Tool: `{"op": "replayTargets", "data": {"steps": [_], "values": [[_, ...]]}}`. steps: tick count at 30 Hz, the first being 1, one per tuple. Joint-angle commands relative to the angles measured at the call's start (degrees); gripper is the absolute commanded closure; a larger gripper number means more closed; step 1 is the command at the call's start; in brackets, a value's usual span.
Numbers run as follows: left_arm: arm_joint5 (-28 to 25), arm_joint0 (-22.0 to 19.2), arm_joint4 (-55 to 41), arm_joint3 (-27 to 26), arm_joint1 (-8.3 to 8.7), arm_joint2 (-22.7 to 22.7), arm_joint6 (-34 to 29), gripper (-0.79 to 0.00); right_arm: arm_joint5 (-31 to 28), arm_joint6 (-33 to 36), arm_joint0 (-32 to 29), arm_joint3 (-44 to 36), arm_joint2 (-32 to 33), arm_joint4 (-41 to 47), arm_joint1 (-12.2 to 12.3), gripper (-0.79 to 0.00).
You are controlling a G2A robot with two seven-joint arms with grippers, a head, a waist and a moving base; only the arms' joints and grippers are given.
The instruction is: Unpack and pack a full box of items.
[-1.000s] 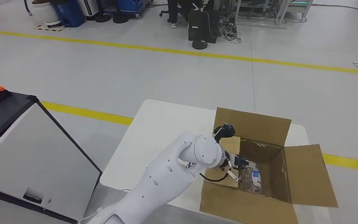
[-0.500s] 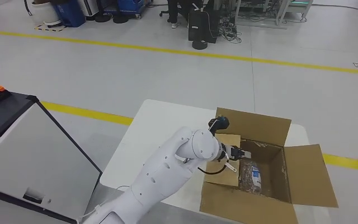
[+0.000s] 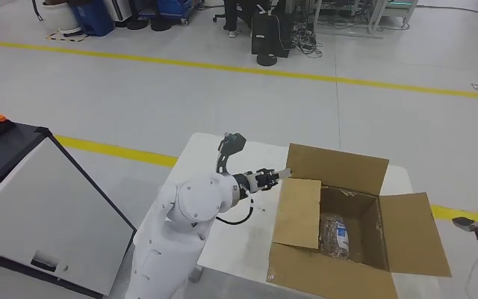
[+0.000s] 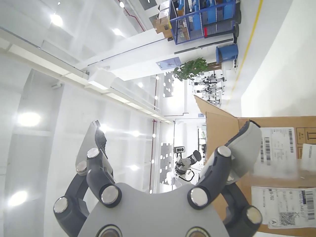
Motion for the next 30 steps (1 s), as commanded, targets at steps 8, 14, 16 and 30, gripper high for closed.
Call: {"op": "replayTargets", "data": {"steps": [8, 14, 16, 30], "values": [[-0.21, 4.74, -0.66, -5.98, 1.35, -6.43, 1.66, -0.785, 2.35, -1.19, 2.08, 0.47, -3.15, -1.51, -0.3, -0.785], [-0.21, 4.74, -0.66, -5.98, 1.35, -6.43, 1.66, -0.785, 2.35, -1.19, 2.08, 0.47, -3.15, -1.51, -0.3, -0.785], [-0.21, 4.74, -0.66, -5.98, 1.35, -6.43, 1.66, -0.785, 2.35, -1.19, 2.08, 0.47, -3.15, -1.51, -0.3, -0.785], [-0.21, 4.74, -0.66, -5.98, 1.35, -6.43, 1.66, -0.785, 18.52, -10.43, 1.27, -6.32, -13.81, 0.02, -3.11, -0.785]]}}
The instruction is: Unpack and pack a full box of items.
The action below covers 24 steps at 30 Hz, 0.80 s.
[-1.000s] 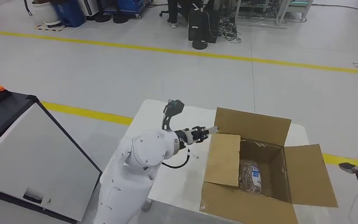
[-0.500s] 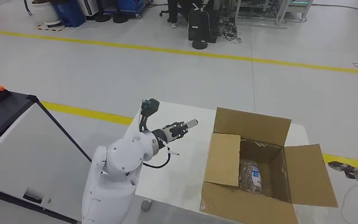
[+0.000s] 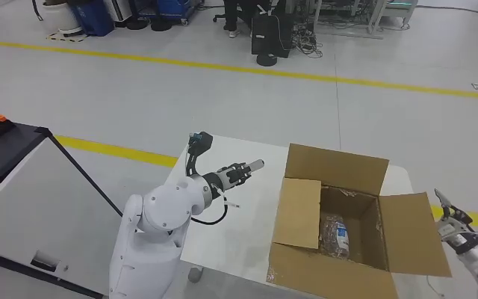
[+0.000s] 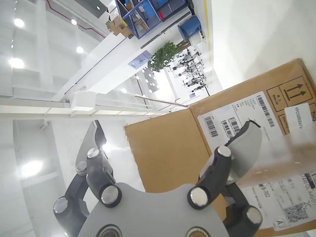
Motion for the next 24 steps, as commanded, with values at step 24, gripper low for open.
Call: {"op": "replayTargets", "data": {"steps": [24], "values": [[0.0, 0.0, -0.01, 0.0, 0.0, 0.0, 0.0, -0.785, 8.78, -11.55, -1.32, -10.57, -4.06, 1.98, -0.95, -0.785]]}}
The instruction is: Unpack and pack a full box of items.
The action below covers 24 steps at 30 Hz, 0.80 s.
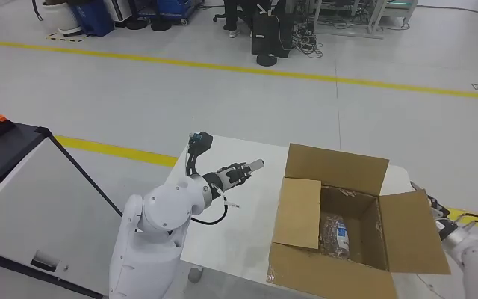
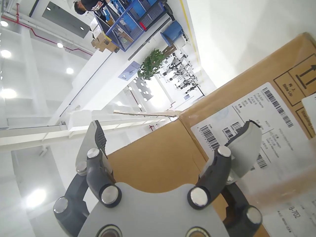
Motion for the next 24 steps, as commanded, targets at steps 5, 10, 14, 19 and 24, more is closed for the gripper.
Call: {"op": "replayTargets", "data": {"steps": [5, 10, 14, 19, 24], "values": [[0.0, 0.0, -0.01, 0.0, 0.0, 0.0, 0.0, -0.785, -0.34, -1.51, -0.01, -1.02, -1.29, 1.19, -0.43, -0.785], [0.0, 0.0, -0.01, 0.0, 0.0, 0.0, 0.0, -0.785, -0.19, -2.5, 0.15, -2.03, -2.37, 1.46, -0.67, -0.785], [0.0, 0.0, -0.01, 0.0, 0.0, 0.0, 0.0, -0.785, 0.3, -2.73, 0.33, -2.8, -3.36, 1.74, -0.86, -0.785], [0.0, 0.0, -0.01, 0.0, 0.0, 0.0, 0.0, -0.785, 0.29, -2.76, 0.15, -4.51, -4.94, 1.45, -1.11, -0.785], [0.0, 0.0, -0.01, 0.0, 0.0, 0.0, 0.0, -0.785, 0.3, -3.04, -0.09, -6.12, -6.05, 1.86, -1.37, -0.785]]}}
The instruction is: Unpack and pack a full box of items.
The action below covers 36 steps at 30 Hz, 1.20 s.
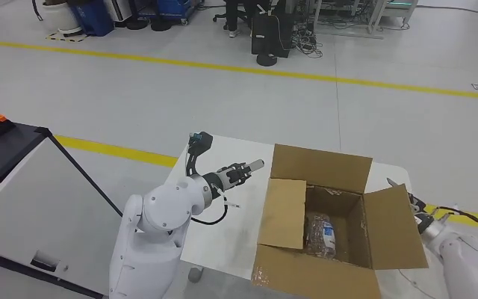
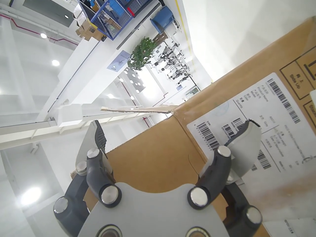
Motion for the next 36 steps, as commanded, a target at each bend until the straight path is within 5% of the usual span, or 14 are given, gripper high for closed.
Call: {"op": "replayTargets", "data": {"steps": [1, 12, 20, 36], "values": [[0.0, 0.0, -0.01, 0.0, 0.0, 0.0, 0.0, -0.785, -0.05, -0.15, -0.04, -0.63, -0.37, 0.24, -0.1, -0.785], [0.0, 0.0, -0.01, 0.0, 0.0, 0.0, 0.0, -0.785, -1.62, -1.7, -0.09, -3.19, -2.35, 1.9, -0.77, -0.785], [0.0, 0.0, -0.01, 0.0, 0.0, 0.0, 0.0, -0.785, -3.04, 0.49, -1.3, -1.62, 2.71, 2.41, 0.06, -0.785], [0.0, 0.0, -0.01, 0.0, 0.0, 0.0, 0.0, -0.785, -7.73, 18.85, -9.08, -3.49, 10.09, 0.63, 1.77, -0.785]]}}
